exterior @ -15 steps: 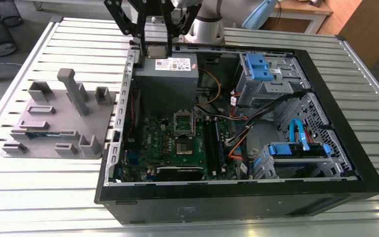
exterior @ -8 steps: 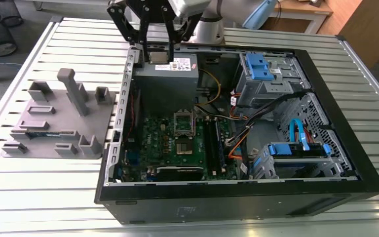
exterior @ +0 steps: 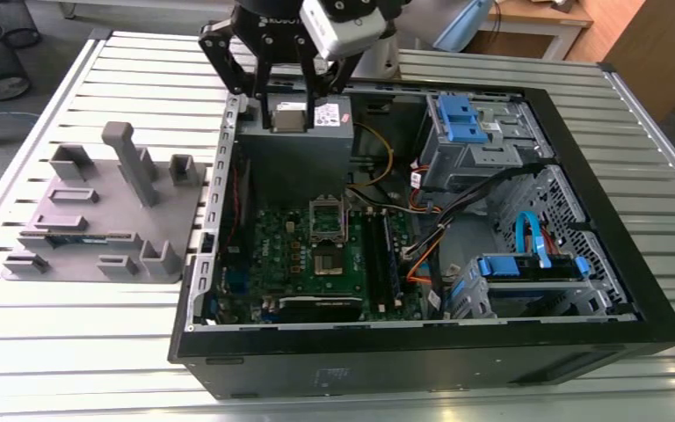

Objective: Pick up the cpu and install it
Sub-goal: 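Pick up the cpu and move it towards the insertion slot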

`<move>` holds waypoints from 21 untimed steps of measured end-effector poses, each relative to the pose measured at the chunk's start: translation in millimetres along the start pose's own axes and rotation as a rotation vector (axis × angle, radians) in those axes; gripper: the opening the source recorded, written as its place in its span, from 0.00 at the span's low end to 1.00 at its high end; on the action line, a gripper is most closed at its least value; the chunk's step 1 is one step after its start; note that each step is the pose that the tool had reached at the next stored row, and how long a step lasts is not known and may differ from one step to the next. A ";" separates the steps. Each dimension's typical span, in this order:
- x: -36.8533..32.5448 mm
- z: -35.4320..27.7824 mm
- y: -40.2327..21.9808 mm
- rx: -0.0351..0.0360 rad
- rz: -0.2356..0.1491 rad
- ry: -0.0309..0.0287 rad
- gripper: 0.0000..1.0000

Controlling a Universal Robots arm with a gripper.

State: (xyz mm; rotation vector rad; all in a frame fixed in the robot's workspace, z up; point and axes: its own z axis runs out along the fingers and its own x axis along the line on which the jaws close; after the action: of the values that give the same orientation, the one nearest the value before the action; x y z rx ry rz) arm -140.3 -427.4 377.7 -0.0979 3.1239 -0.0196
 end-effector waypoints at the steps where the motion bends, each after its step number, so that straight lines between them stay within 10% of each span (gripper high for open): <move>1: -0.8 1.6 -2.0 0.0000 0.000 0.0000 0.47; 21: -25.3 18.0 -35.1 -0.0001 0.000 0.0016 0.47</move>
State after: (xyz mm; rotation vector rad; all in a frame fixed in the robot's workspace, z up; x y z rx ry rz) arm -112.6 -461.1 360.6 -0.0981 3.1255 -0.0195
